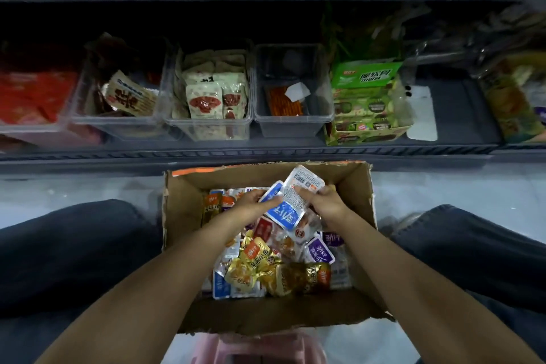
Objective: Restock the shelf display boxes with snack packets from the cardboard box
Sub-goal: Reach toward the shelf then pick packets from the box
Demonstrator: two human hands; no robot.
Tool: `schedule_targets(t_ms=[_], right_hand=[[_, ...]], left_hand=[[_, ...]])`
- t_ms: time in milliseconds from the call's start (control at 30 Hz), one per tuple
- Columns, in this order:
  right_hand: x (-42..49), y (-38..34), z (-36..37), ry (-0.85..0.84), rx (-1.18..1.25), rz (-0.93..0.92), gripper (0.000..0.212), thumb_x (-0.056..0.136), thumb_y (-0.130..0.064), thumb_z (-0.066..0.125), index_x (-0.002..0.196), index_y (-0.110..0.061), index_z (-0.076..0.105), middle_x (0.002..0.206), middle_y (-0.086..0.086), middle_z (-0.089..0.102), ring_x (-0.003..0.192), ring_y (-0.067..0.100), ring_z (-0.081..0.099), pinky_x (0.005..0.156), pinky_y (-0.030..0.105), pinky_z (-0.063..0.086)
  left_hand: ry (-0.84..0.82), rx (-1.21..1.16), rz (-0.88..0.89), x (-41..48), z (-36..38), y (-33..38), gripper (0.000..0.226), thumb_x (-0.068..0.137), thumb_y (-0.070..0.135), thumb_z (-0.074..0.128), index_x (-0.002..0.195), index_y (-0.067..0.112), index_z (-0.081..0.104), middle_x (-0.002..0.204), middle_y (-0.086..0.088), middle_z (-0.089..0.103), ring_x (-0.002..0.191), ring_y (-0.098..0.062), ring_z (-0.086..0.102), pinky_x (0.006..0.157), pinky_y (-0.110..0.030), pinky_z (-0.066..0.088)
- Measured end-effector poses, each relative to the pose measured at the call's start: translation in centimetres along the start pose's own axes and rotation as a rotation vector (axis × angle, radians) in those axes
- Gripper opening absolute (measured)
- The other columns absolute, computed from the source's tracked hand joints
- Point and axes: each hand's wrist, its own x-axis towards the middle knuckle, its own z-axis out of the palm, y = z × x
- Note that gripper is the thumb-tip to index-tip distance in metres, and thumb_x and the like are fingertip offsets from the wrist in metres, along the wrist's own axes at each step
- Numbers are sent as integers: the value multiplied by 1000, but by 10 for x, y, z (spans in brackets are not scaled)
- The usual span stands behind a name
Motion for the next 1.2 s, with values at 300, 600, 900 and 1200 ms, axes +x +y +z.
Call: schedule_targets(t_ms=[300,600,900,1200], right_hand=[[-79,-64,-6,-175,-21,-145,20,83,-13,69,102,-8,66,99,8,72,91,20,69,81,28,56],[-173,-126,-17,-143,-465,-502,32,73,-18,79,102,-18,65,94,3,73,81,16,71,70,27,57],[-190,-101,-11,-37,-111,-561,18,85,-15,68,102,-12,63,100,11,72,80,20,69,73,33,55],[-205,-96,13,-50,-119,-758,20,93,-22,55,110,-26,64,107,-1,71,97,15,68,75,24,55]], left_hand=[[42,-325,177,-64,-6,31,28,83,22,71,108,14,61,107,-8,71,89,-18,69,82,-34,56],[65,-133,449,-131,-16,67,24,83,24,71,105,19,64,101,3,72,84,-7,68,68,-16,54],[125,-501,348,-157,-7,92,30,97,35,49,112,11,58,99,-9,71,81,-19,69,69,-33,56],[-18,-767,307,-157,4,93,49,102,39,27,129,6,52,121,-19,62,106,-29,61,93,-44,46]])
